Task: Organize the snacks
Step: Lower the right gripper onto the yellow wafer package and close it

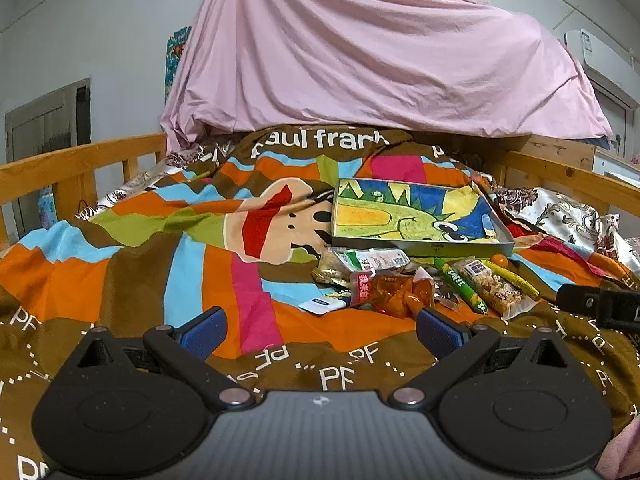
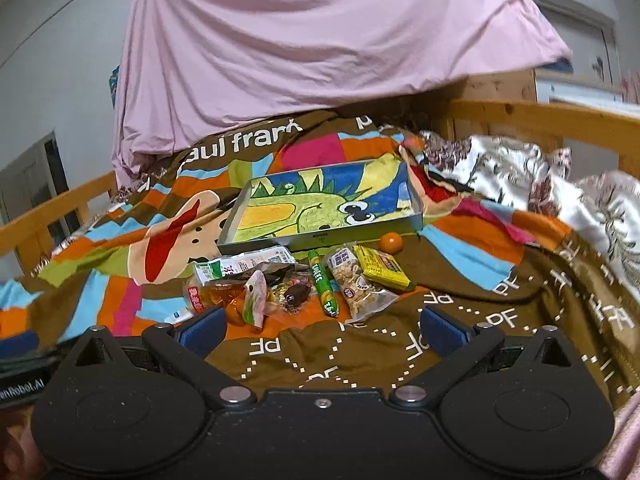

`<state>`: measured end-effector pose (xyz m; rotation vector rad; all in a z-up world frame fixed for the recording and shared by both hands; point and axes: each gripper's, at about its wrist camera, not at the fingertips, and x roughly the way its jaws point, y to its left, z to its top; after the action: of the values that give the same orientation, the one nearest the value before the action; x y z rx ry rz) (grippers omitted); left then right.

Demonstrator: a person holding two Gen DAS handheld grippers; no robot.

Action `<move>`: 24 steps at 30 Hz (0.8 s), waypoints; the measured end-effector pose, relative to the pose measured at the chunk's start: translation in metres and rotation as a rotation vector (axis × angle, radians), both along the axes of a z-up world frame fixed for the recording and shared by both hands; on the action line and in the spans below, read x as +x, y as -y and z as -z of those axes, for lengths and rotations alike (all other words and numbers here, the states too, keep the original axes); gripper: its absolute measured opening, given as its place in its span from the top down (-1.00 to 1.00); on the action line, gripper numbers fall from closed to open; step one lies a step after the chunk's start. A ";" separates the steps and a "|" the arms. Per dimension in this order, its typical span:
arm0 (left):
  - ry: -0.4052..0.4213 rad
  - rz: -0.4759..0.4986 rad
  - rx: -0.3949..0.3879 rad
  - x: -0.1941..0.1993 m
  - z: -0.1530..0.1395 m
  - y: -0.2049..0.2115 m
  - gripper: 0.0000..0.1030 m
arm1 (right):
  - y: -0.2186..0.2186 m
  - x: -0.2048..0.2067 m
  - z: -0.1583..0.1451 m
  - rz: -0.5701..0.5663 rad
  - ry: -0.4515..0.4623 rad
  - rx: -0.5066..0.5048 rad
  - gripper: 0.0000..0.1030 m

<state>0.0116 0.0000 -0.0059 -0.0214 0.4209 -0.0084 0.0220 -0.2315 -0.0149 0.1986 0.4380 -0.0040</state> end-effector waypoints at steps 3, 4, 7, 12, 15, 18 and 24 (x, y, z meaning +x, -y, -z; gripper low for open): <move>-0.012 0.011 -0.001 0.007 0.000 0.002 -0.99 | 0.006 0.009 -0.002 -0.006 -0.016 0.029 -0.99; -0.017 0.015 -0.001 0.010 -0.001 0.003 -0.99 | 0.009 0.013 -0.003 -0.008 -0.018 0.037 -0.99; -0.035 0.042 -0.009 0.021 -0.004 0.009 -0.99 | 0.019 0.027 -0.007 -0.020 -0.022 0.054 -0.99; -0.054 0.100 -0.008 0.045 -0.009 0.020 -0.99 | 0.045 0.066 -0.007 -0.011 -0.117 0.136 -0.99; -0.065 0.139 -0.006 0.062 -0.010 0.029 -0.99 | 0.063 0.092 -0.001 -0.003 -0.169 0.167 -0.99; -0.076 0.165 -0.016 0.077 -0.007 0.037 -0.99 | 0.080 0.118 0.010 -0.011 -0.222 0.197 -0.99; -0.105 0.233 -0.072 0.102 0.002 0.059 -0.99 | 0.111 0.175 0.033 -0.095 -0.376 0.370 -0.99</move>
<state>0.1141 -0.0589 -0.0080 -0.0434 0.5257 -0.2530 0.1971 -0.3430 -0.0477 0.5459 0.8227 0.1358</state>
